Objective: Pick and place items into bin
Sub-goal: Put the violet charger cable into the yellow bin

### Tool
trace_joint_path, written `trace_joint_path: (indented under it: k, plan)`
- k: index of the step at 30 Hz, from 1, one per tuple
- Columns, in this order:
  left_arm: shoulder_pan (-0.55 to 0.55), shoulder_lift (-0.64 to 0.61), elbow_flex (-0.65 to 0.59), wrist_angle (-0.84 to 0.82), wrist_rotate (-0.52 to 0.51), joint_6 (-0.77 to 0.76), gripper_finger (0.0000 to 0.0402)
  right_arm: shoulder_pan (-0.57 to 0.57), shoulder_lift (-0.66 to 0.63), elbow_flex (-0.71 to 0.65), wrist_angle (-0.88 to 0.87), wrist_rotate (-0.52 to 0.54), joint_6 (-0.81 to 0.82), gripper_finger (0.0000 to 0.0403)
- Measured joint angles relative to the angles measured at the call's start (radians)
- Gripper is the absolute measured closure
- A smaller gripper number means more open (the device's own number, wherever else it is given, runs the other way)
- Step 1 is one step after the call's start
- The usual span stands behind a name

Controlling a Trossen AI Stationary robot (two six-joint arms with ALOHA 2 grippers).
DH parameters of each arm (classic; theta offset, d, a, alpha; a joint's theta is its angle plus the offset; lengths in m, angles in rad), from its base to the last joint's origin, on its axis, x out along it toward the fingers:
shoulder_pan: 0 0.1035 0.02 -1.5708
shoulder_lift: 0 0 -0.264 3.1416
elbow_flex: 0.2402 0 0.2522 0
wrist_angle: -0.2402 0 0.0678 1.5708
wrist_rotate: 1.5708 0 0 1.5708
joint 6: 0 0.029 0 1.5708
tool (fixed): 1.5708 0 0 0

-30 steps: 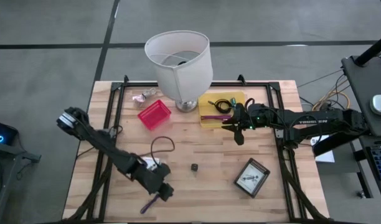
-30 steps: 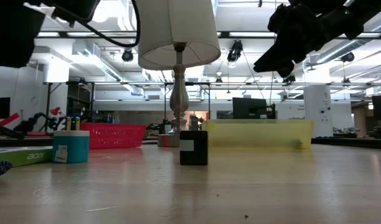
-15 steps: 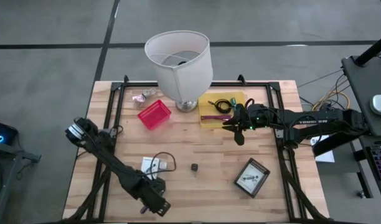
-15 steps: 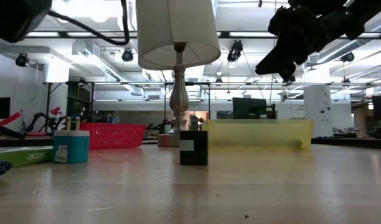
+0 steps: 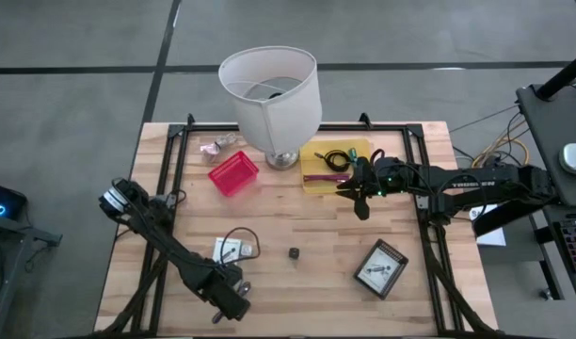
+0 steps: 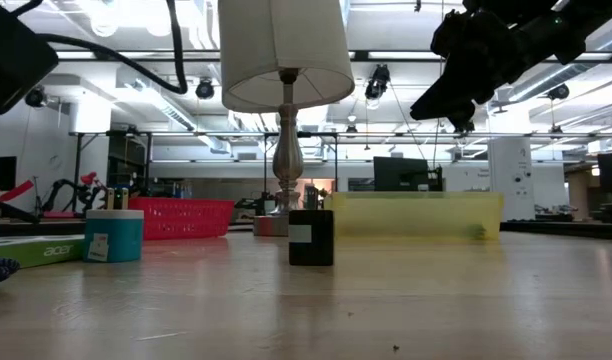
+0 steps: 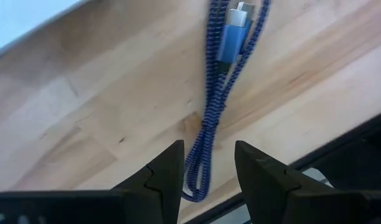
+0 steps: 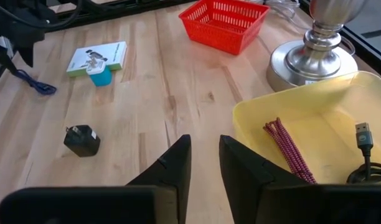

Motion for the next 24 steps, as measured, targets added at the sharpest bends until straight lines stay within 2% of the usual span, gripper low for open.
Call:
trace_joint_path:
  k: [4,9,24]
  plan:
    - [-0.005,0.0,-0.015,0.025,0.0,0.003,0.0276,0.0,0.0,0.0,-0.001,0.0,0.0,0.0329]
    - [-0.007,0.0,-0.051,0.152,0.002,0.032,0.0276,0.0,0.0,0.0,-0.021,0.001,0.0,0.0335]
    - [-0.007,0.073,-0.054,0.153,0.04,0.023,0.0276,0.0,0.0,0.0,-0.044,0.002,-0.003,0.0336]
